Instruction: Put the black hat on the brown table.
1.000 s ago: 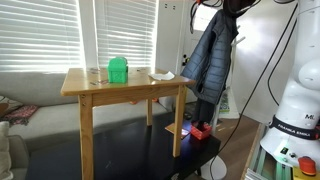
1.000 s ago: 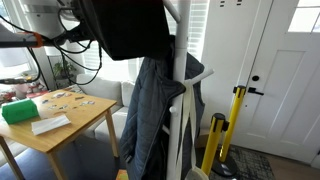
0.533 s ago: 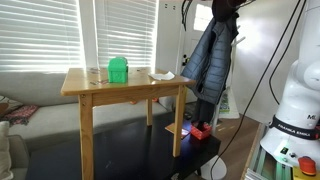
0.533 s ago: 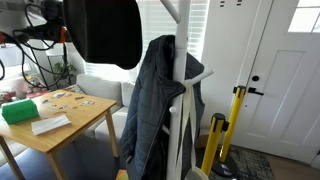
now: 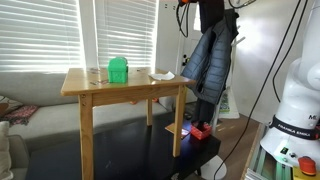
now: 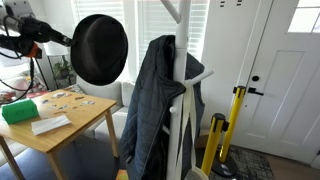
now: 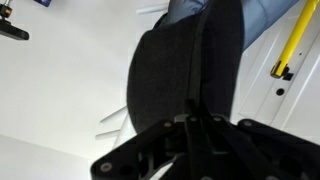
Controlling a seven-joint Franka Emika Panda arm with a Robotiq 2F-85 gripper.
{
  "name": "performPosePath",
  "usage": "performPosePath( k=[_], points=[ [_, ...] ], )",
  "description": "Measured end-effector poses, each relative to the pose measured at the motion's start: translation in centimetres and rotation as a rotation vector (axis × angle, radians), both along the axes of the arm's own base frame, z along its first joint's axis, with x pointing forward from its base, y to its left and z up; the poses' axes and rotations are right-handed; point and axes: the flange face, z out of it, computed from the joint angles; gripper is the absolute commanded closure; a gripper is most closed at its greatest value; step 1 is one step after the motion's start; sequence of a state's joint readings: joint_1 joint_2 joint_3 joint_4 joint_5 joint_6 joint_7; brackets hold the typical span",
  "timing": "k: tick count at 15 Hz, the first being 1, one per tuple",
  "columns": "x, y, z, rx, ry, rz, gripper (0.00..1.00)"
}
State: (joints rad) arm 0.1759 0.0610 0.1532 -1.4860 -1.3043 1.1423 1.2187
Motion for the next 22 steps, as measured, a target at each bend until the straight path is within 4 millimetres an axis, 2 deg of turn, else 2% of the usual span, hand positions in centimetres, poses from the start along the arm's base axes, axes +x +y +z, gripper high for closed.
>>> performPosePath(
  k=[8, 18, 20, 22],
  points=[
    [0.6, 8.6, -7.3, -0.038, 0.263, 0.289, 0.96],
    [0.7, 9.0, -7.9, -0.043, 0.284, 0.307, 0.99],
    [1.2, 9.3, -8.7, -0.053, 0.293, 0.315, 0.99],
    [2.3, 9.8, -10.6, -0.064, 0.308, 0.328, 0.99]
  ],
)
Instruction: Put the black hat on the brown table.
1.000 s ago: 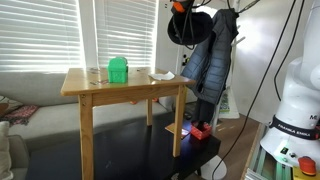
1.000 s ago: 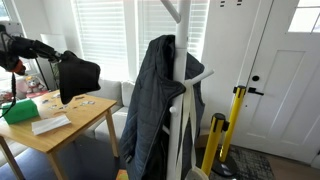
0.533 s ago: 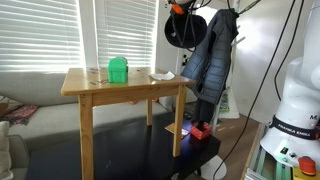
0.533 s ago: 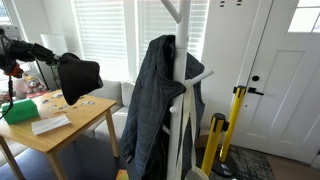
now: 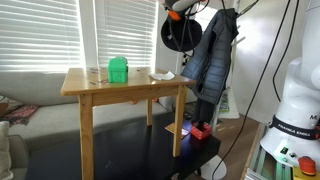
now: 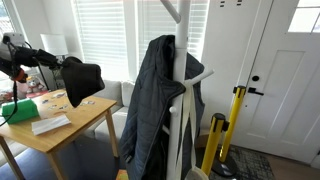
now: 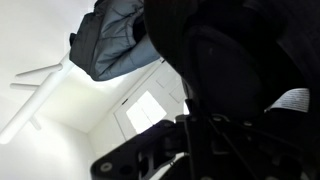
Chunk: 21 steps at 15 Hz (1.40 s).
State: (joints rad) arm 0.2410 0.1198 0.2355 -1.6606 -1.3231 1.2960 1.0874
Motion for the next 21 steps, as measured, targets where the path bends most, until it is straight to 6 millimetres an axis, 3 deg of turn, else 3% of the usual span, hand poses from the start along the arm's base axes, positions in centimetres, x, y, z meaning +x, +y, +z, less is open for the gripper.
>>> performPosePath(
  k=[6, 15, 21],
  points=[
    [4.0, 1.0, -6.2, -0.082, -0.034, 0.06, 0.99],
    [8.2, 0.4, -11.7, -0.046, -0.176, 0.077, 0.99],
    [9.9, 0.2, -14.9, -0.007, -0.22, 0.12, 0.99]
  ],
)
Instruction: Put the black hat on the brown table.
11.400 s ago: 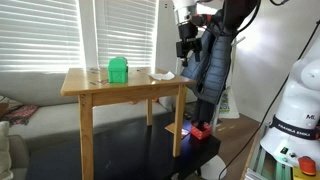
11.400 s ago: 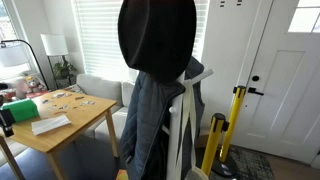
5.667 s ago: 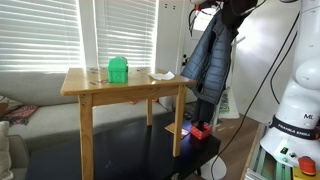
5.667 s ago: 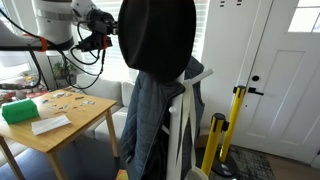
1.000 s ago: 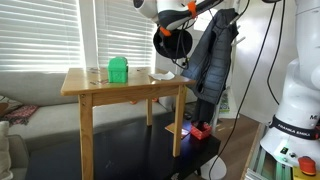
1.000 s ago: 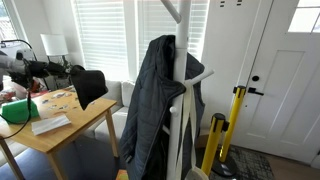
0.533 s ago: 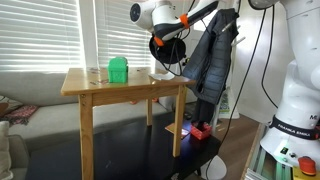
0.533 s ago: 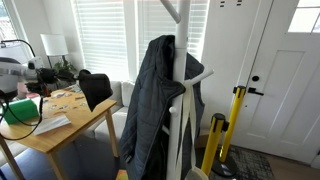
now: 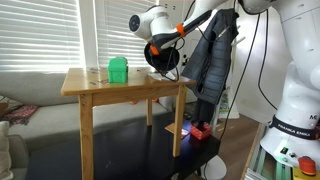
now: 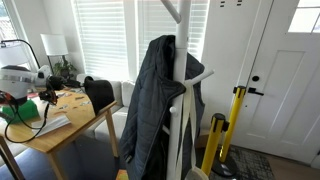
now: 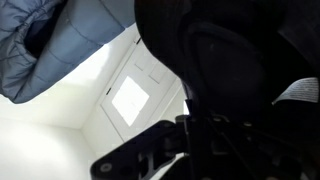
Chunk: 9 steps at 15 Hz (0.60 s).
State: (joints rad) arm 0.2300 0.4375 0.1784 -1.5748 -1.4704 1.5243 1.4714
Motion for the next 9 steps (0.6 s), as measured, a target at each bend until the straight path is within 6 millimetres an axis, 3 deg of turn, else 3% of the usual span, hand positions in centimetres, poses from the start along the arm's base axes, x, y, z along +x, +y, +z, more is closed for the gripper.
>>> performPosePath(
  k=[4, 9],
  points=[
    [0.5, 0.7, -0.3, -0.063, -0.043, 0.052, 0.99],
    [0.1, 3.7, -2.0, -0.049, 0.032, 0.161, 0.99]
  ],
)
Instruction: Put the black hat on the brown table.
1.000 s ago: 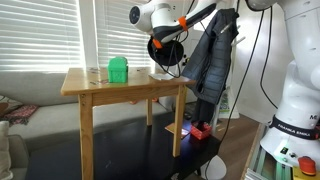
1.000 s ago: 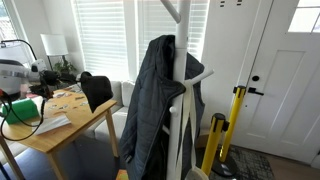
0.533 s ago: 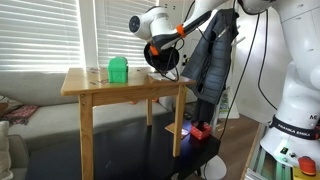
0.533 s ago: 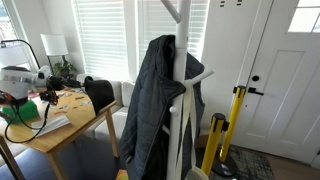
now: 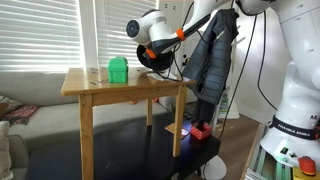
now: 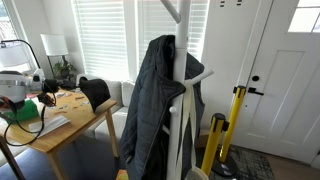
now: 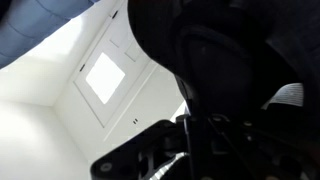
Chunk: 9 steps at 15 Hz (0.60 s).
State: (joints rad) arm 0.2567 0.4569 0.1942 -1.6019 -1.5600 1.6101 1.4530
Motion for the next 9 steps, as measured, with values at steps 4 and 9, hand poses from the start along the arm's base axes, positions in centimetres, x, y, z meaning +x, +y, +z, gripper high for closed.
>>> performPosePath(
  k=[4, 9],
  points=[
    [-0.9, 2.3, -1.8, 0.087, 0.168, 0.069, 0.99],
    [-1.9, 3.9, -2.1, 0.204, 0.365, 0.108, 0.99]
  ],
)
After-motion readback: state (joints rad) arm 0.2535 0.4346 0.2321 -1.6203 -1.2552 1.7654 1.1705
